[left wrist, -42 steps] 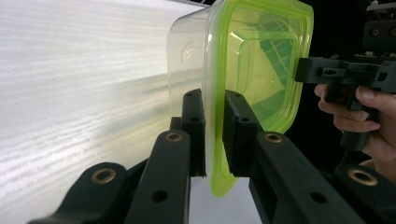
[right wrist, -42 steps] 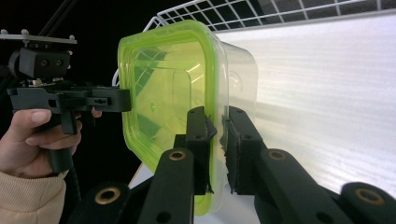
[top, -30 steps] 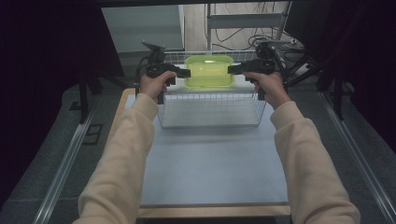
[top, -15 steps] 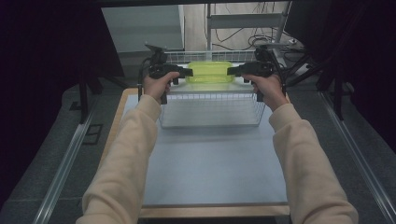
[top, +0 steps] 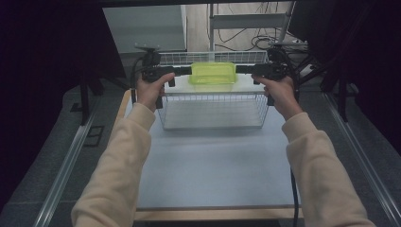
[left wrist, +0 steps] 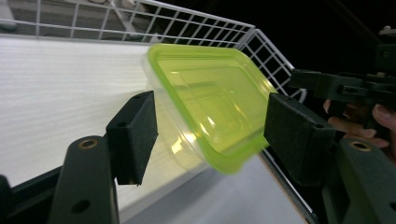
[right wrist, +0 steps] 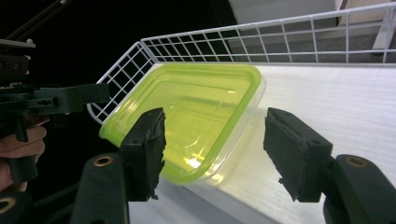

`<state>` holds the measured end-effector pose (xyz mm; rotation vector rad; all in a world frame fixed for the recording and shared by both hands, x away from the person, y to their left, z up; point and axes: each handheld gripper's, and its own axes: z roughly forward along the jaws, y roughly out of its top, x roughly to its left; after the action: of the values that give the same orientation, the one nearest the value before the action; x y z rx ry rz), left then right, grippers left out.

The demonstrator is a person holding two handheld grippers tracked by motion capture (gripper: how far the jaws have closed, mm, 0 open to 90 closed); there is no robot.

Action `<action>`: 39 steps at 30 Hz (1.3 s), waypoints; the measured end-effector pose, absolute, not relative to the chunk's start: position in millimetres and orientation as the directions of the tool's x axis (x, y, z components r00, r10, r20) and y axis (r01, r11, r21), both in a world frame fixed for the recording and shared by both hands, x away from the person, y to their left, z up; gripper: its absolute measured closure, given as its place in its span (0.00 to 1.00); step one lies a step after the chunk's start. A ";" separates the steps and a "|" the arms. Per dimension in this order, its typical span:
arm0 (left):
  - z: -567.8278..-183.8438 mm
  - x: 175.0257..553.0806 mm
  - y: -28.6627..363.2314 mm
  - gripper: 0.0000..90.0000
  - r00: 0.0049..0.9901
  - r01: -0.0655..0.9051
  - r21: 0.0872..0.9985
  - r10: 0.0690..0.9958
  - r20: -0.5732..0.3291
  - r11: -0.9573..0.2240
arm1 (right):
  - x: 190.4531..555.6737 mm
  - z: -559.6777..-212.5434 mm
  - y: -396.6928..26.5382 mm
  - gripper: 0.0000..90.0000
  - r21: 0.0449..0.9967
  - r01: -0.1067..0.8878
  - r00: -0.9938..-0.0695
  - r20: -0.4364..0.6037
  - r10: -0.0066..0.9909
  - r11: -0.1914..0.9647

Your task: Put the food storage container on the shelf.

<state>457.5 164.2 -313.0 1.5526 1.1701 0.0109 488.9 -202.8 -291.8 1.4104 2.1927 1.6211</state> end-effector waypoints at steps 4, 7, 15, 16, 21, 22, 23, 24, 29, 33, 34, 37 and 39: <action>-315.6 437.8 167.4 0.39 0.512 0.635 0.766 0.686 -0.517 0.103 | 472.9 -293.6 -206.7 0.48 0.797 0.603 -0.595 0.414 0.689 0.041; -321.9 419.4 170.8 0.39 0.532 0.623 0.777 0.681 -0.503 0.088 | 459.9 -299.5 -210.6 0.50 0.802 0.594 -0.609 0.399 0.686 0.060; -342.6 379.5 174.7 0.39 0.581 0.607 0.793 0.652 -0.488 0.053 | 427.4 -322.9 -224.9 0.49 0.812 0.577 -0.638 0.382 0.668 0.086; -346.1 374.8 174.9 0.38 0.587 0.610 0.791 0.642 -0.492 0.049 | 424.0 -325.3 -226.0 0.48 0.812 0.577 -0.641 0.382 0.665 0.090; -364.2 354.6 175.6 0.38 0.601 0.605 0.796 0.638 -0.481 0.030 | 404.4 -344.4 -231.5 0.46 0.813 0.569 -0.665 0.368 0.650 0.122; -367.8 351.7 176.0 0.38 0.603 0.607 0.794 0.633 -0.486 0.031 | 402.2 -347.0 -232.3 0.46 0.813 0.569 -0.668 0.369 0.646 0.124; -371.5 349.2 176.5 0.38 0.608 0.606 0.795 0.627 -0.487 0.030 | 399.5 -350.4 -233.2 0.46 0.812 0.570 -0.669 0.371 0.643 0.124; -375.0 346.3 176.6 0.38 0.609 0.607 0.794 0.625 -0.489 0.029 | 396.9 -353.8 -234.1 0.46 0.811 0.572 -0.669 0.373 0.643 0.124; -393.4 330.9 175.9 0.38 0.614 0.608 0.794 0.621 -0.487 0.021 | 383.6 -372.2 -239.4 0.44 0.806 0.578 -0.677 0.388 0.626 0.125; -410.6 316.7 173.4 0.38 0.624 0.610 0.793 0.622 -0.473 -0.008 | 373.3 -385.8 -243.4 0.43 0.806 0.577 -0.685 0.391 0.615 0.130; -413.7 314.3 172.8 0.38 0.622 0.611 0.792 0.625 -0.471 -0.012 | 369.8 -391.0 -244.0 0.43 0.804 0.577 -0.690 0.387 0.612 0.142; -427.1 305.7 171.2 0.38 0.618 0.619 0.785 0.628 -0.472 -0.019 | 361.1 -404.0 -245.1 0.42 0.803 0.572 -0.698 0.371 0.613 0.166; -436.2 300.0 169.6 0.38 0.618 0.619 0.785 0.637 -0.461 -0.032 | 354.9 -414.6 -246.1 0.41 0.800 0.571 -0.699 0.359 0.619 0.181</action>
<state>300.0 169.6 -436.2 1.7068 1.0385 0.0199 354.9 -246.1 -414.6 1.1993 2.3781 1.5761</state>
